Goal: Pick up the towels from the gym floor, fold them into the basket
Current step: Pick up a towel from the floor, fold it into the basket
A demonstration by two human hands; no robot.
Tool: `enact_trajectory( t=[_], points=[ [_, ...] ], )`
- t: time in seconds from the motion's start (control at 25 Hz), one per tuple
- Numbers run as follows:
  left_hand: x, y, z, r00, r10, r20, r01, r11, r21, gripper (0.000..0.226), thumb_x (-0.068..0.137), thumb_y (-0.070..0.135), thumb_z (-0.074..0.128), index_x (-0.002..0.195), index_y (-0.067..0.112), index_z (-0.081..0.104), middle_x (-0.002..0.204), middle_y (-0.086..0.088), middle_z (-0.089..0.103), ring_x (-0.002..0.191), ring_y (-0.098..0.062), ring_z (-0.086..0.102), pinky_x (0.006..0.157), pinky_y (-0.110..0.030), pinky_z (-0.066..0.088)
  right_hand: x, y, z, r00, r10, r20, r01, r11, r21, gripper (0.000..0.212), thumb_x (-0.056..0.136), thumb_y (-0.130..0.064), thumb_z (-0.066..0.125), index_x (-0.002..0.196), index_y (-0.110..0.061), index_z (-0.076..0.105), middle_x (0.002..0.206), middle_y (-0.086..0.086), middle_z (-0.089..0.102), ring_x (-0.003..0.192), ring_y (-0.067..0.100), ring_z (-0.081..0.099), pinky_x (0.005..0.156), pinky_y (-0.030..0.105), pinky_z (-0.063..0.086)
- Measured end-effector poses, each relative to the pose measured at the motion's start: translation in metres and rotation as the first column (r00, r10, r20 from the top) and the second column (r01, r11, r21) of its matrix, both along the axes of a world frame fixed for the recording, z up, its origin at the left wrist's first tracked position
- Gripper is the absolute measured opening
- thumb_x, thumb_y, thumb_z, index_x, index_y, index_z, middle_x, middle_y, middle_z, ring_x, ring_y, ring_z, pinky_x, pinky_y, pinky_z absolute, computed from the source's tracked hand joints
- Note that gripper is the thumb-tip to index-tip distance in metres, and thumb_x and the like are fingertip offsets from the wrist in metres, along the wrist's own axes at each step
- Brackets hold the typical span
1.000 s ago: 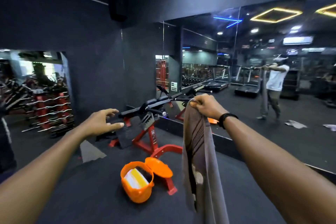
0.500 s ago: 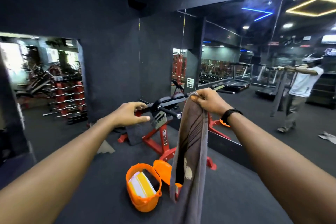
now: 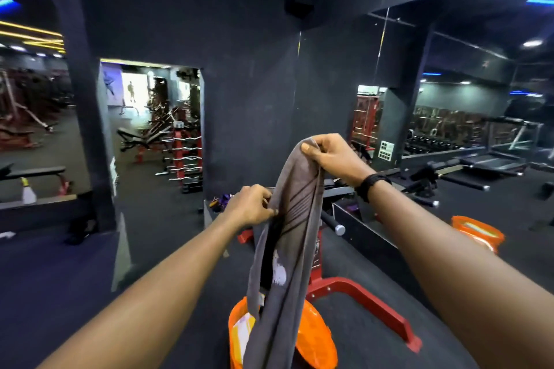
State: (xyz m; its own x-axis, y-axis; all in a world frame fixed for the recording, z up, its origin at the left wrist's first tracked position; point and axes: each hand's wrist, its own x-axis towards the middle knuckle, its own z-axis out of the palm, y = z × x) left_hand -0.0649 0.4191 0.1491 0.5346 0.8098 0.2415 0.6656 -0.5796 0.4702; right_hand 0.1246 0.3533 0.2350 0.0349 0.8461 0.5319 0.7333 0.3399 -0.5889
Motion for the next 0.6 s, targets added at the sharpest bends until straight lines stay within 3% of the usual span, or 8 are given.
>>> enact_trajectory(
  t=[0.12, 0.16, 0.24, 0.36, 0.48, 0.6],
  points=[
    [0.003, 0.05, -0.022, 0.991, 0.137, -0.005, -0.137, 0.99, -0.039, 0.01, 0.085, 0.024, 0.062, 0.078, 0.02, 0.068, 0.083, -0.009, 0.068, 0.084, -0.027, 0.062, 0.069, -0.032, 0.045, 0.04, 0.039, -0.008, 0.997, 0.003, -0.08, -0.001, 1.0, 0.031, 0.03, 0.096, -0.021, 0.055, 0.078, 0.001, 0.063, 0.069, -0.004, 0.047, 0.067, 0.007, 0.042, 0.061, 0.029, 0.036],
    [0.005, 0.07, -0.028, 0.986, 0.166, 0.033, -0.163, 0.983, -0.085, 0.023, 0.088, 0.022, 0.06, 0.065, 0.019, 0.06, 0.075, -0.011, 0.062, 0.076, -0.027, 0.058, 0.065, -0.032, 0.041, 0.052, 0.055, -0.015, 0.996, -0.006, -0.087, 0.009, 0.999, 0.034, 0.028, 0.096, -0.021, 0.056, 0.077, -0.002, 0.064, 0.069, -0.005, 0.048, 0.067, 0.007, 0.043, 0.063, 0.03, 0.037],
    [0.011, 0.106, -0.033, 0.97, 0.116, 0.214, -0.081, 0.983, -0.163, 0.038, 0.093, 0.021, 0.057, 0.057, 0.016, 0.047, 0.061, -0.006, 0.043, 0.064, -0.018, 0.041, 0.057, -0.032, 0.028, 0.069, 0.088, -0.03, 0.998, -0.042, -0.049, 0.044, 0.999, 0.025, 0.025, 0.093, -0.023, 0.059, 0.069, -0.013, 0.061, 0.067, -0.007, 0.051, 0.066, 0.006, 0.045, 0.065, 0.03, 0.039],
    [0.027, 0.146, -0.021, 0.9, 0.013, 0.436, 0.083, 0.976, -0.201, 0.037, 0.095, 0.031, 0.054, 0.069, 0.005, 0.054, 0.07, -0.004, 0.037, 0.067, -0.015, 0.032, 0.059, -0.03, 0.023, 0.07, 0.134, -0.045, 0.999, -0.031, -0.015, 0.03, 0.998, -0.059, 0.026, 0.079, -0.043, 0.072, 0.075, -0.018, 0.066, 0.073, 0.001, 0.066, 0.063, 0.004, 0.051, 0.064, 0.027, 0.044],
    [0.044, 0.192, -0.006, 0.896, -0.04, 0.442, 0.122, 0.98, -0.159, 0.037, 0.093, 0.036, 0.054, 0.065, 0.012, 0.059, 0.065, 0.002, 0.039, 0.064, -0.011, 0.033, 0.059, -0.029, 0.026, 0.051, 0.184, -0.05, 0.987, 0.113, 0.112, -0.082, 0.965, -0.249, 0.038, 0.066, -0.053, 0.079, 0.08, -0.019, 0.071, 0.066, -0.002, 0.064, 0.056, 0.001, 0.048, 0.056, 0.021, 0.04],
    [0.05, 0.24, 0.006, 0.924, -0.037, 0.38, 0.074, 0.994, -0.083, 0.037, 0.091, 0.036, 0.059, 0.06, 0.016, 0.061, 0.053, 0.009, 0.041, 0.054, -0.003, 0.033, 0.054, -0.029, 0.029, 0.039, 0.234, -0.045, 0.959, 0.214, 0.185, -0.141, 0.928, -0.345, 0.033, 0.076, -0.041, 0.078, 0.076, -0.009, 0.07, 0.052, -0.01, 0.053, 0.048, -0.001, 0.041, 0.048, 0.014, 0.033]
  ],
)
